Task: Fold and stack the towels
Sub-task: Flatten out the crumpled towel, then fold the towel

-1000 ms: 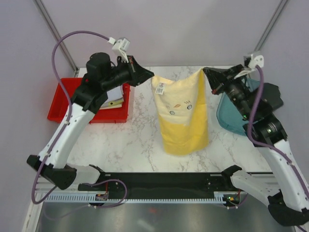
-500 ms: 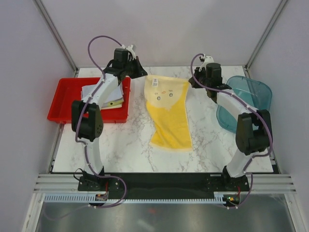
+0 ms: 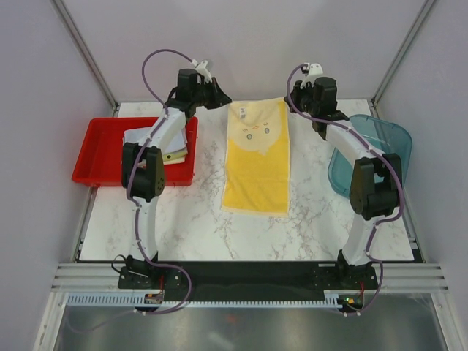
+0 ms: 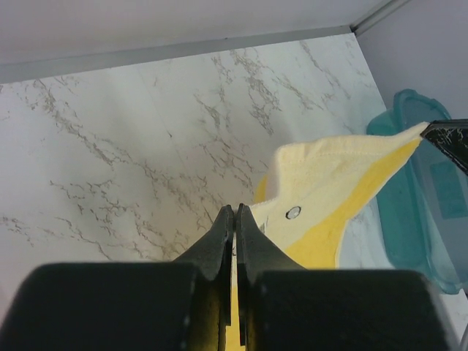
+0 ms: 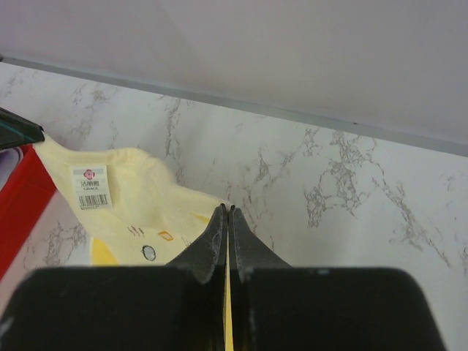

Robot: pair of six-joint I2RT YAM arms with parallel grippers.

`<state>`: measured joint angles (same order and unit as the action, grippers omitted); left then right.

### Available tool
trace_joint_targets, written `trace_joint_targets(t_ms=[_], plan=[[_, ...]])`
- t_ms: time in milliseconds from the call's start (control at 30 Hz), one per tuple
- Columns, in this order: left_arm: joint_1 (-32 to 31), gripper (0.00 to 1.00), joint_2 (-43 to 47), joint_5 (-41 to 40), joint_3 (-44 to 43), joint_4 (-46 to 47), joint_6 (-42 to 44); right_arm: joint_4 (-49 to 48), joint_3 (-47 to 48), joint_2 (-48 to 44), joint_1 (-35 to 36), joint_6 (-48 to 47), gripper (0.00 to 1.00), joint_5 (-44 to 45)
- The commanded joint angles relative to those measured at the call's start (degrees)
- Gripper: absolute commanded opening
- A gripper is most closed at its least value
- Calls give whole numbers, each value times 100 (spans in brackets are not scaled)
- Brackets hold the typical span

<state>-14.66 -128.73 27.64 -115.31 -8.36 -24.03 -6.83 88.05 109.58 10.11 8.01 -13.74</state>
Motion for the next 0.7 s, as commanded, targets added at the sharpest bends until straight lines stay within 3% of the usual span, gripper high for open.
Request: trace_joint_targets(t_ms=[0,167,267,567,667], plan=[[-11,2,620,206,366,475,337,-152,72,-375,-9,-221,0,-182],[-11,2,1270,374,1342,1300,241,-345,-385,-850,-18,-291,0,-235],[-2,2,1350,374,1502,1617,276,-380,-412,-833,-18,-431,0,-278],[-11,2,85,620,238,1653,171,-609,45,-8,-228,-590,0,-472],[-11,2,-47,629,166,1653,250,-653,142,213,-229,-704,0,-604]])
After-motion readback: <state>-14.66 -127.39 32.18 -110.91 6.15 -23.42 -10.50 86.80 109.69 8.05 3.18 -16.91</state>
